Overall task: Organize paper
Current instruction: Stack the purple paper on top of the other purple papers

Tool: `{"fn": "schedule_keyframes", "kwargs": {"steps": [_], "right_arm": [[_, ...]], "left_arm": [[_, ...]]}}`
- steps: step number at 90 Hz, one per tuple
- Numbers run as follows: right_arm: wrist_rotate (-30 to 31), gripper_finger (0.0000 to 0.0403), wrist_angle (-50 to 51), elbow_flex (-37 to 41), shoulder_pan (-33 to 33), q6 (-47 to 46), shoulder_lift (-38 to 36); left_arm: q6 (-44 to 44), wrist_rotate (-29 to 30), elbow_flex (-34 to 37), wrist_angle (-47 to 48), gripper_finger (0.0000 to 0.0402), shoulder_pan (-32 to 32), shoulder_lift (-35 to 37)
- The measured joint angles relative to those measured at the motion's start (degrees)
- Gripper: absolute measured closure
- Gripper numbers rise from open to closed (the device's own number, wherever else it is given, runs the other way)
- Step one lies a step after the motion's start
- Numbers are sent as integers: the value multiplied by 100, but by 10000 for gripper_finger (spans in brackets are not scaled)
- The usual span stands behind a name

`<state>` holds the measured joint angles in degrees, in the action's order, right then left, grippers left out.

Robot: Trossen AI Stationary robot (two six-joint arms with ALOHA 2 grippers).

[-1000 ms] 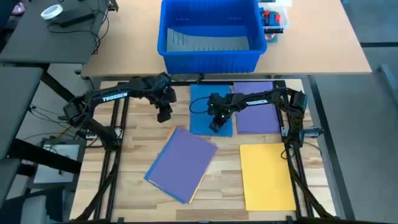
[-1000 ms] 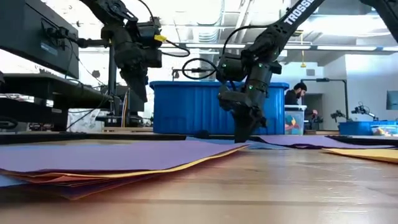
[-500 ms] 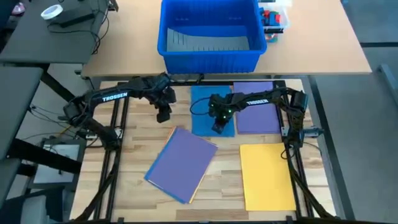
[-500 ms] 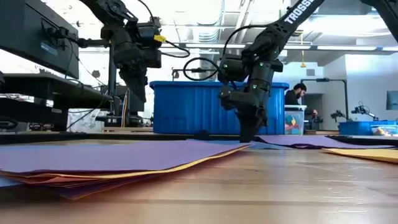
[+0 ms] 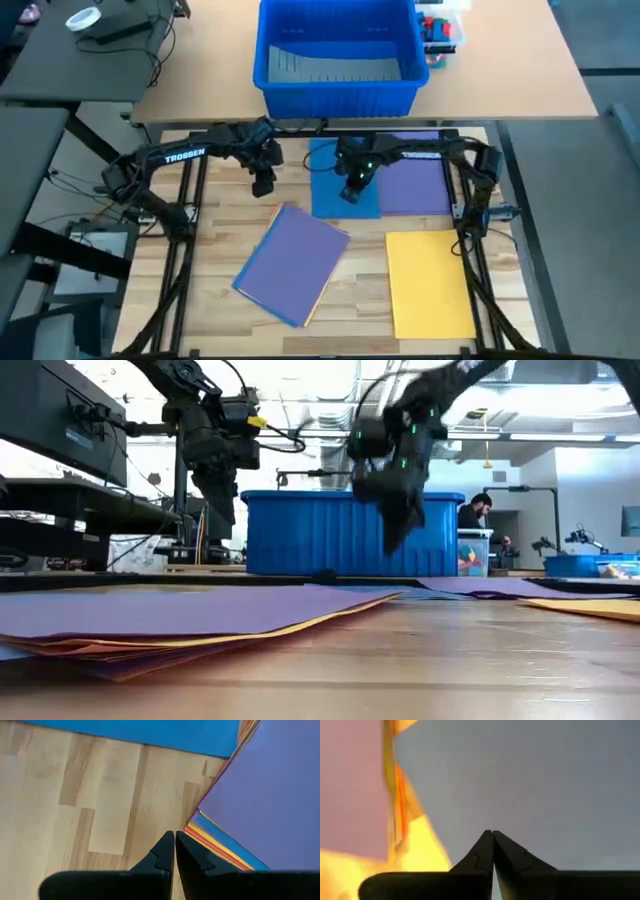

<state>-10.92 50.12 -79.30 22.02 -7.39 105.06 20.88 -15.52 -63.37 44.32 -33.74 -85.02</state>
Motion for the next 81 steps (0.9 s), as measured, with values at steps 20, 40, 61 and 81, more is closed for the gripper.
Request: {"fn": "schedule_keyframes", "kwargs": {"steps": [20, 40, 61, 81], "right_arm": [[-797, 402, -56, 557, -270, -1531, -884], [-882, 335, -1838, 2305, -1009, -3777, -1637], [-873, 245, -4377, 3365, -1597, -5134, -1583], [-686, 221, -4551, 3409, -1806, -4765, -1210]], "left_arm": [[-327, -69, -2, 120, 402, 227, 97], [-1302, -101, -2, 334, 402, 958, 115], [-2770, 65, 363, -282, 402, 2136, 115], [-4296, 577, 1293, -1678, 402, 3308, 56]]}}
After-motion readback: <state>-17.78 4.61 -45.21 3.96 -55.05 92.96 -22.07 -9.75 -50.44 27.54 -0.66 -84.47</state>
